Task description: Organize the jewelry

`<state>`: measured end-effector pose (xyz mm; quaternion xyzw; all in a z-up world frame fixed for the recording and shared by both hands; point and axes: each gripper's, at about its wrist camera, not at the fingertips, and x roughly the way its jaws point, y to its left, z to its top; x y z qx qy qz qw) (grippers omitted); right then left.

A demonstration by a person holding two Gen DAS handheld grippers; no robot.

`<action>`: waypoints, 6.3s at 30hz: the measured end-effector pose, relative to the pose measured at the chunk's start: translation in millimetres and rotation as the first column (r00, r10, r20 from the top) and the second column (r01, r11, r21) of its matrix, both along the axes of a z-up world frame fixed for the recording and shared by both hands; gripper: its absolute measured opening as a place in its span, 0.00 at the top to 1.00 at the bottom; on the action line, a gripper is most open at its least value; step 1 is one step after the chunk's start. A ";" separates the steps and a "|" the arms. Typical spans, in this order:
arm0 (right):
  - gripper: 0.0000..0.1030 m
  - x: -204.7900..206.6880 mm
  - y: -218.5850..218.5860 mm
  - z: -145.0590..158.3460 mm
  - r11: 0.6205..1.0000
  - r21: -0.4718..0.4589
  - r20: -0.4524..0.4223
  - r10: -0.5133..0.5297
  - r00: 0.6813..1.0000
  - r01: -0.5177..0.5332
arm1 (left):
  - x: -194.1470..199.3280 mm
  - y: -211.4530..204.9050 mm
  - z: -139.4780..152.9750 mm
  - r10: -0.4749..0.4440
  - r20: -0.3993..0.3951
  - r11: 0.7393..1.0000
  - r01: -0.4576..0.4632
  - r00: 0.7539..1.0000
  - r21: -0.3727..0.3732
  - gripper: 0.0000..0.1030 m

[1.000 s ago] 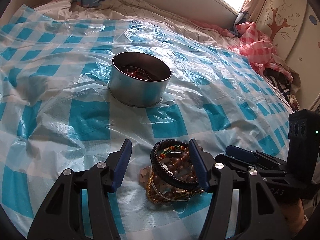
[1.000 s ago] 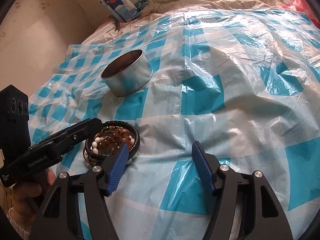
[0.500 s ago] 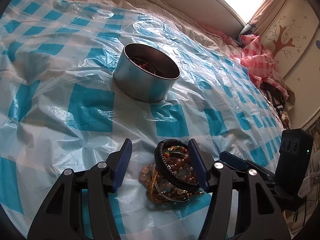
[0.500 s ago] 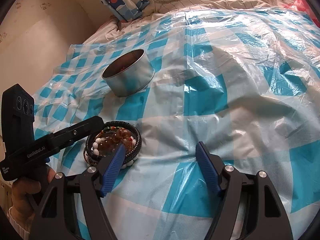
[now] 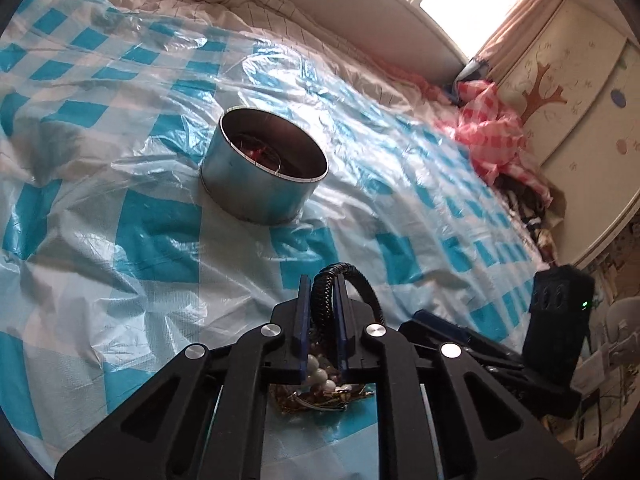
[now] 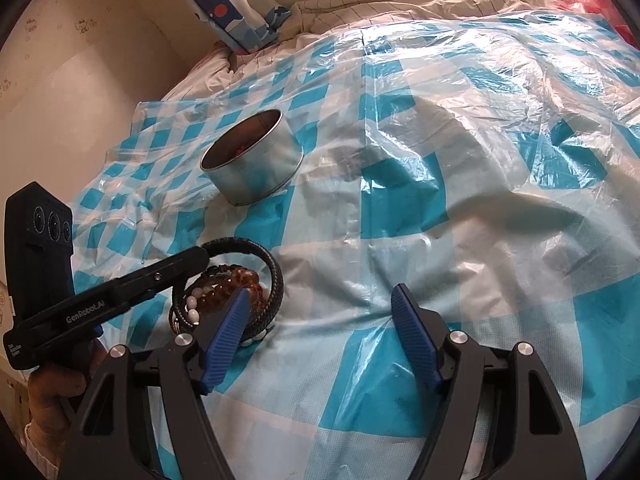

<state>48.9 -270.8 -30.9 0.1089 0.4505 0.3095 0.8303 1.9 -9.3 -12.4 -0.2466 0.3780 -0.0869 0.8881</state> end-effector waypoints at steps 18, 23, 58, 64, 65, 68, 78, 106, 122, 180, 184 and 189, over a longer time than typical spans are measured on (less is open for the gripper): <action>0.30 -17.6 36.4 18.9 0.986 -0.127 0.149 0.124 0.981 -0.105 | 2.2 53.0 -13.9 0.274 -0.080 0.962 -0.272 0.958 0.034 0.86; 0.56 -8.2 58.6 12.2 0.970 -0.167 0.119 0.197 0.973 -0.176 | 13.4 40.5 -12.7 0.251 -0.077 0.957 -0.235 0.965 0.172 0.72; 0.61 14.6 7.9 25.7 0.996 -0.082 0.143 -0.031 0.989 0.043 | 16.4 35.7 -24.8 0.221 -0.120 0.958 -0.193 0.968 0.211 0.70; 0.46 10.3 24.9 14.0 0.963 -0.265 0.187 0.005 0.982 0.046 | 17.0 29.9 -24.9 0.215 -0.115 0.953 -0.183 0.970 0.239 0.67; 0.45 11.0 26.1 11.7 0.956 -0.289 0.188 0.004 0.982 0.052 | 17.4 28.4 -24.7 0.213 -0.115 0.952 -0.180 0.970 0.246 0.66; 0.45 13.8 29.8 3.3 0.941 -0.337 0.167 0.012 0.986 0.045 | 17.8 25.7 -23.9 0.211 -0.112 0.948 -0.175 0.971 0.264 0.65; 0.88 9.6 32.7 1.1 0.942 -0.337 0.154 0.058 0.986 -0.003 | 19.0 14.0 -20.8 0.182 -0.104 0.934 -0.138 0.978 0.329 0.88; 0.88 11.9 10.8 67.9 0.979 0.168 0.191 0.079 0.978 -0.112 | 4.5 10.0 26.2 0.140 0.040 0.941 -0.146 0.989 0.304 0.91; 0.88 49.9 60.9 111.4 0.964 0.175 0.266 0.148 0.953 -0.199 | 49.5 28.2 42.2 0.171 0.049 0.954 -0.178 0.984 0.243 0.91; 0.57 -19.5 19.7 1.4 0.995 -0.085 0.090 0.051 0.995 -0.044 | -28.6 -20.3 -4.3 0.115 -0.027 0.920 -0.096 0.993 0.380 0.50; 0.53 -19.5 20.7 1.7 0.995 -0.084 0.090 0.054 0.995 -0.046 | -26.6 -30.1 -1.7 0.086 -0.016 0.907 -0.072 0.996 0.414 0.50; 0.53 -19.5 20.8 1.9 0.996 -0.078 0.089 0.048 0.995 -0.041 | -25.5 -38.7 0.9 0.056 0.000 0.893 -0.050 0.998 0.447 0.50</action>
